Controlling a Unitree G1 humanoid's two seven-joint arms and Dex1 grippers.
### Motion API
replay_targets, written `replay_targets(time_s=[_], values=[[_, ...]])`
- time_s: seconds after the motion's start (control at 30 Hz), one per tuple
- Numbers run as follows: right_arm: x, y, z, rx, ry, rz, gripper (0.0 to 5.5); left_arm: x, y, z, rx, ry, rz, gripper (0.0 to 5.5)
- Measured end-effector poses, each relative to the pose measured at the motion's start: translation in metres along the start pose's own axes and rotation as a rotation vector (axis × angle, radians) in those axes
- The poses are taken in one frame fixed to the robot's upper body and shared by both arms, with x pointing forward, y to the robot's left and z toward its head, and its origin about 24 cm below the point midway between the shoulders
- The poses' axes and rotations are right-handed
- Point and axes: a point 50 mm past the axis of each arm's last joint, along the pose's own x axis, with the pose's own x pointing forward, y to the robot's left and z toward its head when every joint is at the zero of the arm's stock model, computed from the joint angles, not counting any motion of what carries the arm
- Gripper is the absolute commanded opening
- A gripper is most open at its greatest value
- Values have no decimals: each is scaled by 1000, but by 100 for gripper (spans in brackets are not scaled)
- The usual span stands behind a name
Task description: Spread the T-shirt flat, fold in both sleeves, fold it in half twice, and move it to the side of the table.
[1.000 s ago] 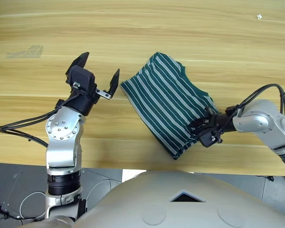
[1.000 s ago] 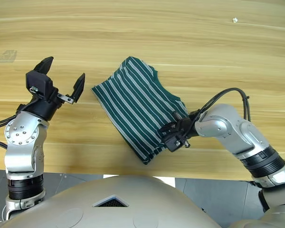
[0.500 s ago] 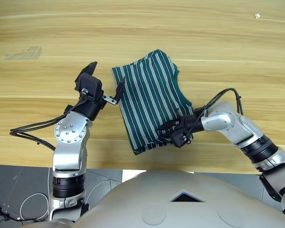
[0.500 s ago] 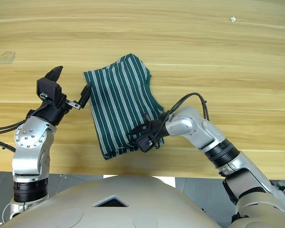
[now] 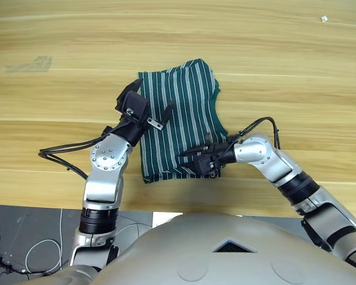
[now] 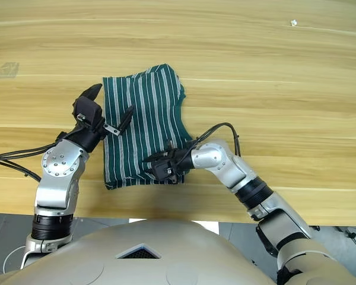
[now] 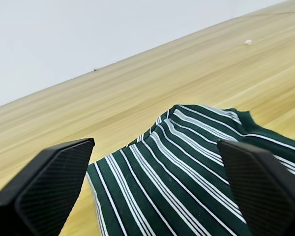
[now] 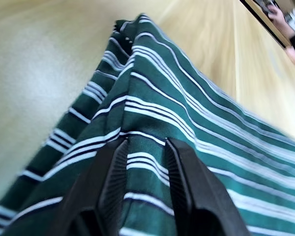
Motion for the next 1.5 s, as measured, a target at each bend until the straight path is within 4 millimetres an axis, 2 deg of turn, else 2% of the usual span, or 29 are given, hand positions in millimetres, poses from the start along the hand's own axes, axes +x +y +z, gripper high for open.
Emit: replay_targets(time_s=[0.1,0.17,0.27,0.33,0.37,0.43,0.47,0.53,0.63,0.73,0.8,0.93,1.07,1.2,1.5], values=[[-14,-5,14,174,-134,-36,140,5,1,4,11,-20,-2,463],[-30,-17,27,222,-228,-100,140,9,5,12,26,-51,0,463],[-46,-24,27,240,-232,-161,140,9,6,14,33,-61,0,463],[-74,-33,24,200,-204,-325,159,-6,16,16,102,-71,1,466],[-90,-35,21,150,-171,-402,170,-20,26,16,190,-62,15,482],[-109,-31,14,40,-86,-467,201,-41,42,14,395,-22,44,504],[-115,-28,10,-23,-35,-484,224,-49,47,15,494,-18,44,524],[-125,-23,1,-180,75,-519,228,-62,51,18,699,-22,27,528],[-135,-6,-7,-464,180,-457,228,-83,44,8,1007,2,-104,528],[-146,22,-15,-650,244,-241,228,-117,23,-17,1149,57,-316,528],[-143,32,-21,-723,249,-118,228,-128,14,-29,1176,80,-412,528],[-129,44,-28,-762,196,-5,228,-130,10,-33,1186,43,-469,528],[-113,44,-29,-760,131,4,228,-128,10,-32,1178,24,-500,528],[-89,40,-26,-763,46,0,228,-117,-4,-32,1161,-50,-548,528],[-83,42,-29,-693,26,-45,228,-107,-9,-34,1166,-98,-564,528]])
